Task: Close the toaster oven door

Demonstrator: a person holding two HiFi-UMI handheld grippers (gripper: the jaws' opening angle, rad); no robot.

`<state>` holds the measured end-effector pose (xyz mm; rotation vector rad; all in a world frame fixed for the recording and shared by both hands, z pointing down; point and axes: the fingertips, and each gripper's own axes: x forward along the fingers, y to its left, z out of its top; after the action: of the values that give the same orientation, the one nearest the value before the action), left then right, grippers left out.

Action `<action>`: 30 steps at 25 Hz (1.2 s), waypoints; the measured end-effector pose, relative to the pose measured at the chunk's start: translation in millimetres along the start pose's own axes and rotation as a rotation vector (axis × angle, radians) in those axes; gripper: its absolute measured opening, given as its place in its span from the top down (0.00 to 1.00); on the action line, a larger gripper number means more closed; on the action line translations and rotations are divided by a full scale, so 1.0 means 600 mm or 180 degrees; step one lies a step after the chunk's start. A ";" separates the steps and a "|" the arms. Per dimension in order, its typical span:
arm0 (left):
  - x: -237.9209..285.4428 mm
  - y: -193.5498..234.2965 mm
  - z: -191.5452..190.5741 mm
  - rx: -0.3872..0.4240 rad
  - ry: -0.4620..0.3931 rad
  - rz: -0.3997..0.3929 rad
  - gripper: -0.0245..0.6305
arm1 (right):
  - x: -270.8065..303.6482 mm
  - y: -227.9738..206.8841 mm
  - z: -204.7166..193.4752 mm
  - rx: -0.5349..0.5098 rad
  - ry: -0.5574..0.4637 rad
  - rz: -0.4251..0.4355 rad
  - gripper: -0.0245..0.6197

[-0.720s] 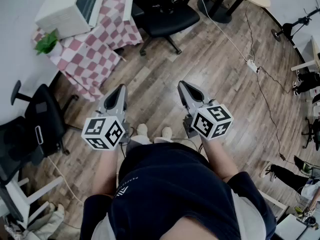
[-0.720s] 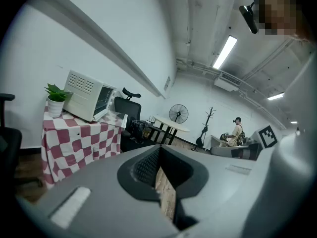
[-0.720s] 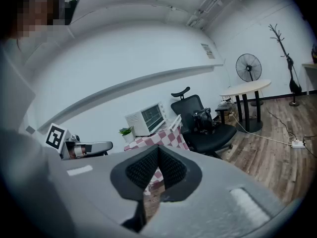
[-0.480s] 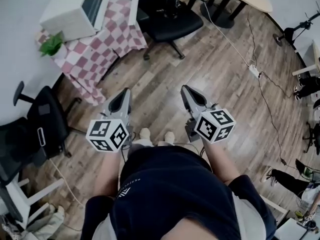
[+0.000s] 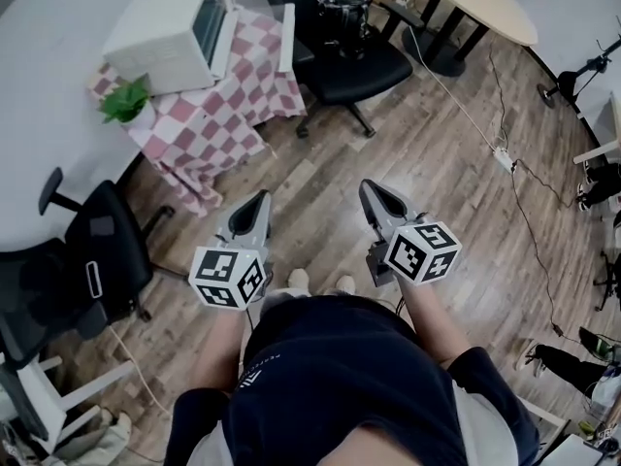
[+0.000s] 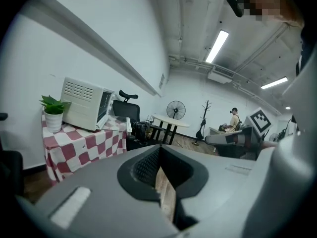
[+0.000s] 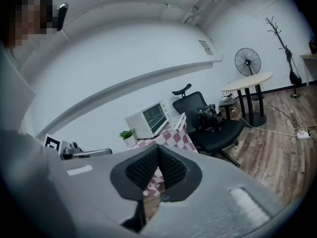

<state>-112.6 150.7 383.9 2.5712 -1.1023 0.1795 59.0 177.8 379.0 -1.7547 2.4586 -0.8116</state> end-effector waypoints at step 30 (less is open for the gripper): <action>0.212 0.101 0.015 0.0257 0.0099 0.0301 0.70 | 0.181 -0.107 0.068 0.0070 0.0204 0.0111 0.96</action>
<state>-68.4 22.3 422.0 2.5786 -1.2299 0.2915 87.5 50.4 400.7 -1.7000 2.5020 -0.9024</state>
